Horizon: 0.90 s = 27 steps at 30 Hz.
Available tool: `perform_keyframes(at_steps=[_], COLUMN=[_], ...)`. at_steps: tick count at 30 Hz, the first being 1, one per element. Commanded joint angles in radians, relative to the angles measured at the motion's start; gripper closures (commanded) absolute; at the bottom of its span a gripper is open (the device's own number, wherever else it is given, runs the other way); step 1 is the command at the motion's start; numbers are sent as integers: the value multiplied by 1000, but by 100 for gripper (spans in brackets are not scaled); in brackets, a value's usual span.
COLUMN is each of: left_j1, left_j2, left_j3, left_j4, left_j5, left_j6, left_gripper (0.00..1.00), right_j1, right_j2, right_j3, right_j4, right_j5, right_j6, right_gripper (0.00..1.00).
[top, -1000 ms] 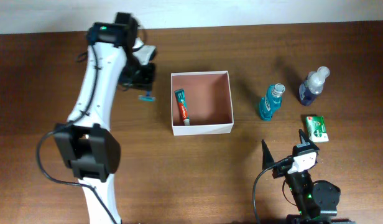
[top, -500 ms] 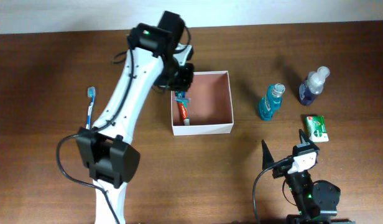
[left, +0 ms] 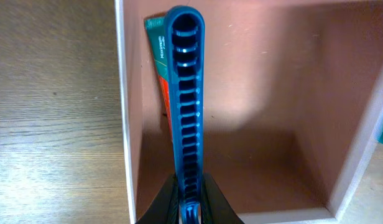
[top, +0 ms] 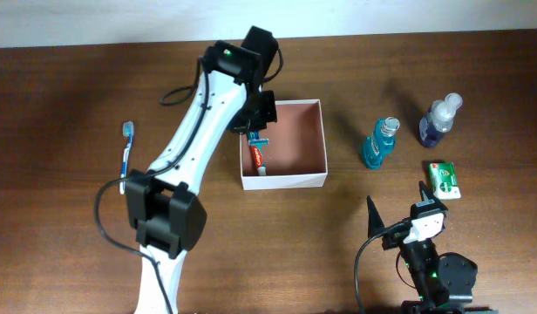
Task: Pack container
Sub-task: 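Lower the razor into the box and open the left gripper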
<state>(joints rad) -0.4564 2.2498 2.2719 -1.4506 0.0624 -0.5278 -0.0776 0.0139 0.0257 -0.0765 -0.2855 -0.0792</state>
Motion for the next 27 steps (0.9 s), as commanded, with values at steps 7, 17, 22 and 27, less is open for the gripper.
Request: perform_keyframes(at_steps=[7, 17, 22, 27], left_j1=[-20, -34, -34, -34], left_j2=[92, 92, 98, 115], left_j3=[-13, -13, -13, -17], left_j4=[0, 5, 7, 7], left_j5=[12, -11, -52, -51], left_j6=[-24, 55, 55, 53], left_gripper=[91, 87, 87, 87], right_j1=[4, 4, 4, 4], right_j2=[-8, -8, -8, -8], right_j3=[-10, -10, -10, -10], right_j4=[2, 2, 2, 2], right_j5=[8, 8, 8, 9], right_j6=[5, 5, 5, 5], right_gripper=[2, 2, 2, 2])
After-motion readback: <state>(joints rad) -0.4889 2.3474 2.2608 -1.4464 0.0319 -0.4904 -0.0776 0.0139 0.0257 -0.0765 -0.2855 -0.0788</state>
